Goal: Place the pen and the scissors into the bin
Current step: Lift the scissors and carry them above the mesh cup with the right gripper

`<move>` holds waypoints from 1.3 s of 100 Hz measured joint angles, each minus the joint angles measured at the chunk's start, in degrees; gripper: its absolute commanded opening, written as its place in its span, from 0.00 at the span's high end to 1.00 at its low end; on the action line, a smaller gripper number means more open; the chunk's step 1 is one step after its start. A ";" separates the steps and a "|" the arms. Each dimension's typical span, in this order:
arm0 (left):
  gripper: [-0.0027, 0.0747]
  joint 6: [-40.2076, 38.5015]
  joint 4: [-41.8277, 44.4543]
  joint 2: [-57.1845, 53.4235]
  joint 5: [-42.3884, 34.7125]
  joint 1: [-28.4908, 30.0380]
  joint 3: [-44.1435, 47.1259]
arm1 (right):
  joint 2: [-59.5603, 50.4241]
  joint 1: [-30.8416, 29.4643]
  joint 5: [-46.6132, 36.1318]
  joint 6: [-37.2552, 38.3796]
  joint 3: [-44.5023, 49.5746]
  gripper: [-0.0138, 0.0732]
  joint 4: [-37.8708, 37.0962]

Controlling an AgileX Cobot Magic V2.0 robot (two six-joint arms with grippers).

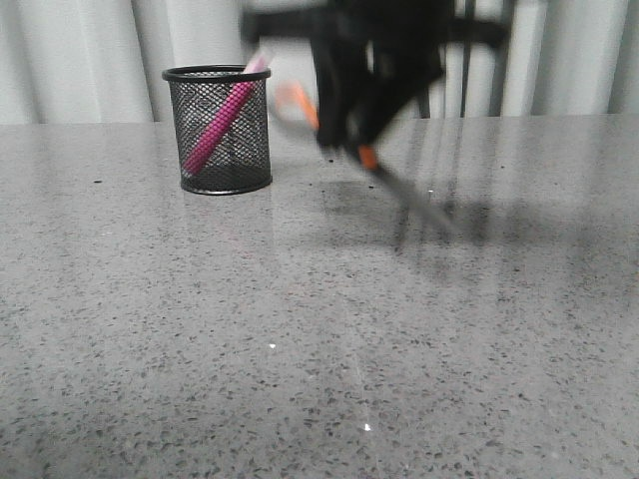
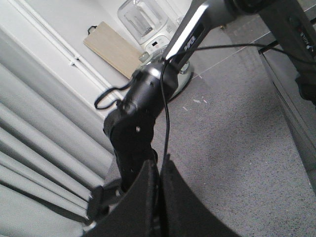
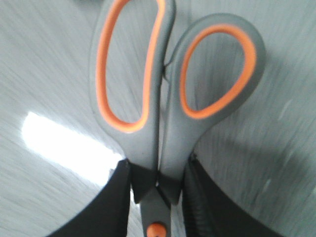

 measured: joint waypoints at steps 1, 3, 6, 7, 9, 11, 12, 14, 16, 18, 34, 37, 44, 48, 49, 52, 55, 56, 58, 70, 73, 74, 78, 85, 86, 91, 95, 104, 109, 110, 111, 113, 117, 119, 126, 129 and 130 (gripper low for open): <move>0.99 0.00 -0.04 -0.34 -0.20 0.00 0.00 | -0.83 0.00 -1.11 0.00 -0.14 0.91 -0.03; 0.99 -0.14 0.07 -0.83 -0.36 0.00 0.00 | -1.67 0.00 -2.89 0.00 -0.54 0.91 -0.13; 0.99 -0.24 0.31 -1.46 -0.74 0.00 0.00 | -3.62 0.00 -5.69 0.00 -1.02 0.91 -0.13; 0.99 -0.24 0.31 -1.60 -0.87 0.00 0.00 | -3.99 0.00 -6.40 0.00 -1.10 0.91 -0.13; 0.99 -0.27 0.42 -2.02 -1.27 0.00 0.00 | -4.99 0.00 -8.68 0.00 -1.23 0.91 -0.16; 0.99 -0.37 0.40 -2.40 -1.69 0.00 0.10 | -5.87 0.00 -11.10 0.00 -1.35 0.91 -0.28; 0.99 -0.37 0.40 -2.54 -1.90 0.00 0.04 | -6.14 0.00 -11.98 0.00 -1.35 0.91 -0.28; 0.99 -0.48 0.40 -2.87 -2.51 0.00 0.16 | -6.78 0.00 -14.63 0.00 -1.35 0.91 -0.40; 0.99 -0.48 0.40 -3.21 -3.14 0.00 0.29 | -7.27 0.00 -17.43 0.00 -1.35 0.91 -0.70; 0.99 -0.48 0.40 -3.49 -3.69 0.00 0.43 | -7.51 0.00 -20.36 0.00 -1.35 0.91 -1.01; 0.99 -0.57 0.40 -4.16 -7.03 0.00 2.51 | -6.17 0.00 -48.66 0.00 3.16 0.91 -5.30; 0.99 -0.57 0.40 -4.16 -7.16 0.00 2.99 | -5.29 0.00 -53.96 0.00 4.28 0.91 -6.01; 0.99 -0.57 0.40 -4.16 -7.40 0.00 4.21 | -2.34 -0.25 -65.98 0.00 6.40 0.91 -7.17; 0.99 -0.57 0.28 -4.16 -7.51 0.00 4.78 | -0.21 -0.51 -71.62 0.00 7.00 0.91 -7.68; 0.99 -0.57 0.28 -4.16 -7.51 0.00 4.80 | 0.17 -0.47 -72.44 0.00 7.06 0.91 -7.66; 0.99 -0.60 0.28 -4.16 -7.51 0.00 5.07 | 1.66 -0.53 -76.02 0.00 7.19 0.91 -7.97; 0.99 -0.71 0.28 -4.16 -7.51 0.00 5.34 | 3.51 -0.61 -78.53 0.00 7.44 0.91 -8.03; 0.99 -0.83 0.20 -4.16 -7.51 0.00 5.34 | 3.87 -0.67 -79.09 0.00 7.42 0.91 -8.09; 0.99 -0.83 0.20 -4.16 -7.51 0.00 5.47 | 4.92 -0.67 -80.53 0.00 7.42 0.91 -8.19; 0.99 -0.96 0.05 -4.16 -7.51 0.00 5.56 | 9.83 -0.82 -84.15 0.00 7.57 0.91 -8.43; 0.99 -0.96 0.06 -4.34 -7.62 0.00 5.56 | 10.74 -0.90 -84.29 0.00 7.56 0.91 -8.54; 0.99 -0.96 0.06 -4.29 -7.62 0.00 5.56 | 11.16 -1.02 -84.34 0.00 7.56 0.91 -8.54; 0.99 -0.96 0.06 -4.52 -7.62 0.00 5.56 | 12.29 -1.17 -84.44 0.00 7.56 0.91 -8.67; 0.99 -0.96 0.06 -4.97 -7.62 0.00 5.56 | 13.70 -1.58 -84.48 0.00 7.56 0.91 -8.67; 0.99 -0.96 0.21 -5.06 -7.62 0.00 5.56 | 13.82 -1.60 -84.48 0.00 7.56 0.91 -8.67; 0.99 -0.96 0.55 -5.49 -7.62 0.00 5.56 | 14.44 -1.98 -84.17 0.00 7.56 0.91 -8.67; 0.99 -0.96 0.84 -5.94 -7.62 0.00 5.56 | 14.67 -2.36 -83.24 0.00 7.56 0.91 -8.67; 0.99 -0.96 1.55 -6.57 -7.62 0.00 5.56 | 14.67 -2.87 -80.88 0.00 7.56 0.91 -8.67; 0.99 -0.96 1.93 -6.70 -7.62 0.00 5.56 | 14.67 -3.07 -79.64 0.00 7.56 0.91 -8.67; 0.99 -0.96 2.11 -6.70 -7.62 0.00 5.56 | 14.67 -3.07 -79.46 0.00 7.56 0.90 -8.67; 0.99 -0.96 2.06 -6.70 -7.62 0.00 5.56 | 14.67 -3.18 -79.08 0.00 7.56 0.90 -8.67; 0.99 -0.96 2.22 -6.70 -7.62 0.00 5.56 | 14.67 -3.15 -78.62 0.00 7.56 0.89 -8.67; 0.99 -0.96 2.44 -6.70 -7.72 0.00 5.56 | 14.67 -3.20 -78.04 0.00 7.56 0.86 -8.67; 0.99 -0.96 2.55 -6.70 -7.72 0.00 5.56 | 14.79 -3.20 -77.74 0.00 7.56 0.84 -8.67; 0.99 -0.96 2.75 -6.73 -7.97 0.00 5.56 | 14.79 -3.20 -77.13 0.00 7.56 0.71 -8.67; 0.99 -0.96 2.91 -6.73 -8.14 0.00 5.56 | 14.79 -3.20 -76.97 0.00 7.56 0.64 -8.67; 0.99 -0.96 3.06 -6.73 -8.25 0.00 5.56 | 14.79 -3.20 -76.85 0.00 7.56 0.63 -8.67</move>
